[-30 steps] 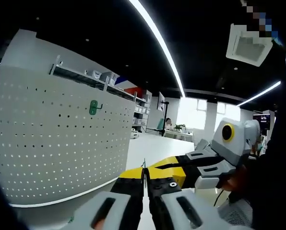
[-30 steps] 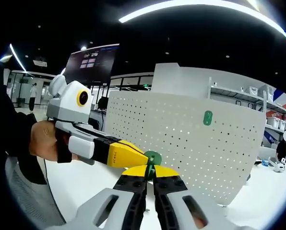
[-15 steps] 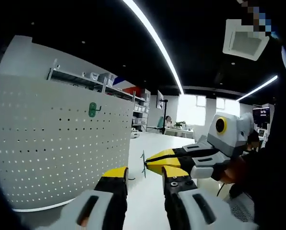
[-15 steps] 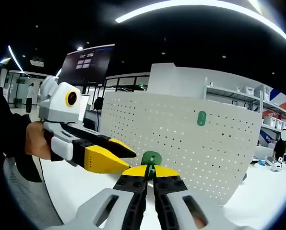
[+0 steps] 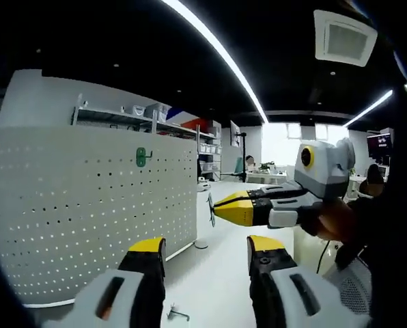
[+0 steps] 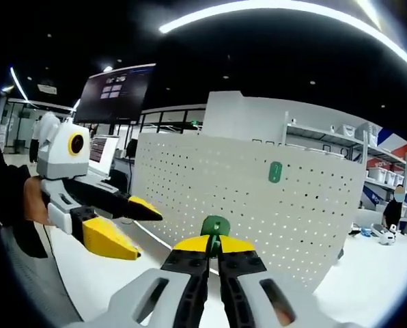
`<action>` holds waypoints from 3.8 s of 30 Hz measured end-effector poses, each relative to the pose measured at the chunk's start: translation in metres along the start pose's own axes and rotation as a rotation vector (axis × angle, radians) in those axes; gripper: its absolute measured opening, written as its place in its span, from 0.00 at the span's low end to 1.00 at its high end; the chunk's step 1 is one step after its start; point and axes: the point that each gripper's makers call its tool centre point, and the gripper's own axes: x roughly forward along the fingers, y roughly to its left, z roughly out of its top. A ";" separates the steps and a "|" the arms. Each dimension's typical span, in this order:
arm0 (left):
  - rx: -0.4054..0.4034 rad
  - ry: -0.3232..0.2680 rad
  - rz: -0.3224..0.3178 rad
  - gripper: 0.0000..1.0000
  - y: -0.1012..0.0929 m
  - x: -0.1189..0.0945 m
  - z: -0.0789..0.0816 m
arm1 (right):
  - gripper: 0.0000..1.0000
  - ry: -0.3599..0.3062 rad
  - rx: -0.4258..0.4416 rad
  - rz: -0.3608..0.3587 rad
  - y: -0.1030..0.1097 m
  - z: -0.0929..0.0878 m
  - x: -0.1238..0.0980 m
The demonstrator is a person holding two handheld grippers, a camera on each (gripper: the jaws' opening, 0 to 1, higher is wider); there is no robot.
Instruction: Insert the hook assembly into the mounting plate slot until the hook locks in place.
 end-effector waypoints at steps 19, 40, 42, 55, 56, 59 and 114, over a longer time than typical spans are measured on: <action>-0.015 0.015 0.042 0.54 -0.001 -0.024 -0.035 | 0.01 -0.098 -0.059 -0.167 -0.081 0.051 0.025; -0.031 0.052 0.040 0.51 0.004 -0.028 -0.056 | 0.01 -0.114 -0.045 -0.288 -0.142 0.063 0.083; -0.034 0.054 0.042 0.51 0.005 -0.028 -0.057 | 0.01 -0.108 -0.036 -0.293 -0.147 0.061 0.089; -0.052 0.055 0.059 0.51 0.012 -0.030 -0.060 | 0.01 -0.097 -0.039 -0.306 -0.156 0.055 0.119; -0.053 0.056 0.060 0.51 0.012 -0.030 -0.060 | 0.01 -0.096 -0.041 -0.308 -0.157 0.055 0.121; -0.057 0.055 0.063 0.51 0.014 -0.031 -0.060 | 0.01 -0.094 -0.044 -0.313 -0.159 0.054 0.125; -0.079 0.039 0.079 0.49 0.022 -0.035 -0.057 | 0.21 -0.061 -0.069 -0.319 -0.156 0.036 0.115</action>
